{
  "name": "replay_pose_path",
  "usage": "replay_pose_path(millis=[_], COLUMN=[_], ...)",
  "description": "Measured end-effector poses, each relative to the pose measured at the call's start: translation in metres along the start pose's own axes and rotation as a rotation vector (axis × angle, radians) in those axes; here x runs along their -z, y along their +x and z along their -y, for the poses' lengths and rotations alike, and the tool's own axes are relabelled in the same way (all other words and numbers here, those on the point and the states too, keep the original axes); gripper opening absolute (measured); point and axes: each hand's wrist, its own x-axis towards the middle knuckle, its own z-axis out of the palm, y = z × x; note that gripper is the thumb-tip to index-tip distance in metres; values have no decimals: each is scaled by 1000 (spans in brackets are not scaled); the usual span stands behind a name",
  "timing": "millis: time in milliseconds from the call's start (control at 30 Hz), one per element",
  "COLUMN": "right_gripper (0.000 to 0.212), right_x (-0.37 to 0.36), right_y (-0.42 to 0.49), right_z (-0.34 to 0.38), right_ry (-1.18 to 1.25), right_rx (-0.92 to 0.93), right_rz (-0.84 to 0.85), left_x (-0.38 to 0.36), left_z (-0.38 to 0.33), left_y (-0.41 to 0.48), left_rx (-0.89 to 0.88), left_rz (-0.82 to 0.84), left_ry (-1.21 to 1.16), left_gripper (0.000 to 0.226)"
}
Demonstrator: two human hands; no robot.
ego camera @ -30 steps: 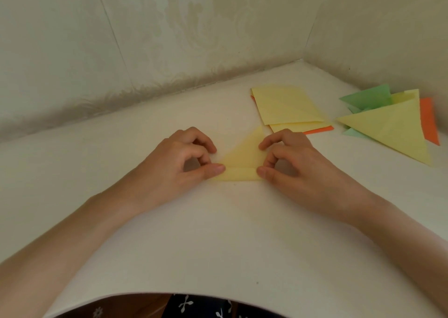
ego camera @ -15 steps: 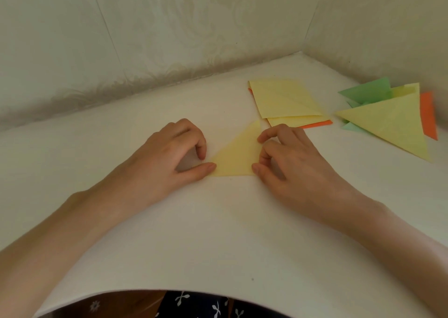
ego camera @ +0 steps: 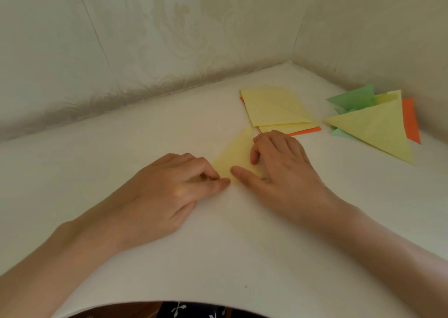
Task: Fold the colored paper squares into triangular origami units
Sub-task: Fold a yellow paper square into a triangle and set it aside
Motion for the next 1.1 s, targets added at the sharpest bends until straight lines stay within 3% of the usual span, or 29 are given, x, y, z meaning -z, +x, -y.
replay_pose_path(millis=[67, 200, 400, 533, 700, 767, 900, 1000, 1100], right_gripper=[43, 21, 22, 16, 38, 42, 26, 16, 10], right_x=[-1, 6, 6, 5, 9, 13, 20, 22, 22], right_y=[0, -1, -1, -2, -2, -1, 3, 4, 1], right_z=[6, -4, -12, -14, -15, -19, -22, -19, -17], right_ry=[-52, -9, 28, 41, 81, 87, 170, 207, 332], right_rx=[-13, -28, 34, 80, 135, 217, 400, 597, 611], right_rz=[-24, 59, 50, 3, 22, 20, 41, 63, 116], left_x=[0, 7, 15, 19, 25, 21, 5, 0, 0], left_z=[-2, 2, 15, 20, 24, 18, 8, 6, 5], left_y=[0, -5, -10, -11, -9, -6, -3, -1, 2], left_rx=[17, 60, 82, 142, 325, 307, 192, 198, 169], left_rz=[12, -8, 3, -82, -252, -208, -47, -53, -90], left_ry=[-25, -123, -176, -259, -419, -467, -424, -352, -334], left_gripper=[47, 43, 40, 37, 39, 38, 34, 27, 14])
